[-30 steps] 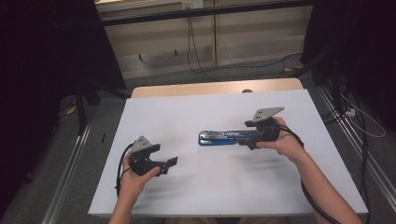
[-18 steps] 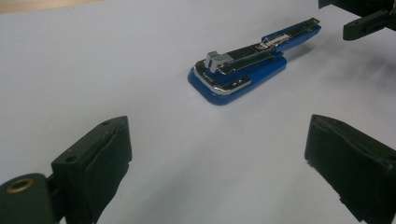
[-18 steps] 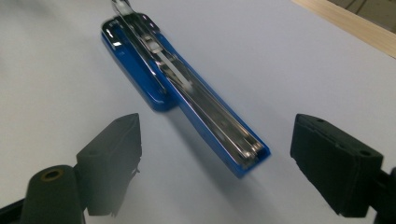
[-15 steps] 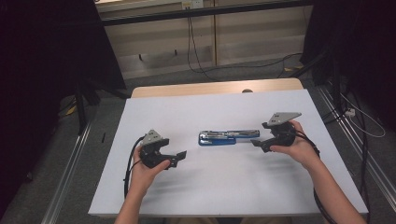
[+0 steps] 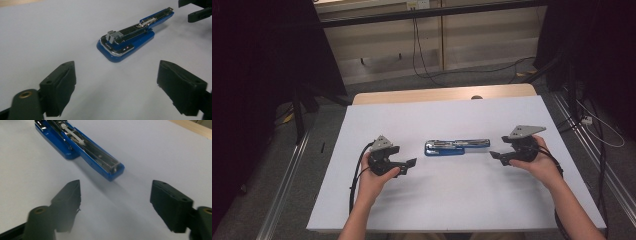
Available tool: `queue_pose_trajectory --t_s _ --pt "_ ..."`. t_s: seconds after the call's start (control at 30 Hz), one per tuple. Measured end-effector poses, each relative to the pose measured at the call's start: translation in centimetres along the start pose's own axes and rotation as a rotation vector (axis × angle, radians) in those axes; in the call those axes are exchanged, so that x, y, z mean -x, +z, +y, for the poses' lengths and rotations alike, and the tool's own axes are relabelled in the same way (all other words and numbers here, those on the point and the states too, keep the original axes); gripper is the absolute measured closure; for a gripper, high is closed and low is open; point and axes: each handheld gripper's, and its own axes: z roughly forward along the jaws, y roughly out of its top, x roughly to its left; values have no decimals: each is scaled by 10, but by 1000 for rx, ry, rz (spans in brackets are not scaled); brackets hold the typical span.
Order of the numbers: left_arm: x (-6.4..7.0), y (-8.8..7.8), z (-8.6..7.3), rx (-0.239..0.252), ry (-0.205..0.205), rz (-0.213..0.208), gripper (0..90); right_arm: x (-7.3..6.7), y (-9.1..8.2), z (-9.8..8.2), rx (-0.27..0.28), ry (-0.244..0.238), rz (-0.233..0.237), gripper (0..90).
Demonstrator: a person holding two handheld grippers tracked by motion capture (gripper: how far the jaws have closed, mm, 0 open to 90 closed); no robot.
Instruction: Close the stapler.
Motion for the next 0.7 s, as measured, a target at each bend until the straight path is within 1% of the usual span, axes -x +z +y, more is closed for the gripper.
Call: queue_pose_trajectory --t_s 0.03,0.07,0.1,0.13,0.2,0.27,0.33,0.4,0.43,0.47,0.53,0.57,0.7 --pt "0 1 1 0 -2 0 172 1 -1 -1 -19 1 -14 345" --pt "0 2 1 0 -1 7 180 1 -3 -2 -22 -6 -31 347" --pt "0 3 2 -1 0 3 208 2 -4 -3 -14 -2 -38 380" --pt "0 3 2 -2 3 8 242 4 -5 -4 -5 12 -32 442" --pt "0 6 4 -3 5 19 299 6 -7 -6 8 23 -36 502" --pt "-1 9 5 2 -8 14 373 8 -7 -7 7 29 -40 619" --pt "-1 13 5 -4 -8 21 449 9 -5 -9 -5 34 -50 693" --pt "-1 17 5 -8 -9 15 537 9 -2 -11 -38 13 -54 755" --pt "-1 18 5 -11 -2 17 574 9 -1 -12 -51 9 -55 784" --pt "0 20 6 -16 -2 10 615 9 1 -13 -61 10 -53 805" --pt "2 24 7 -30 18 9 687 8 4 -14 -65 13 -36 843" --pt "3 27 8 -23 11 3 726 7 5 -13 -68 15 -34 862" --pt "8 37 12 -34 28 -19 844 6 11 -10 -70 19 -28 893"
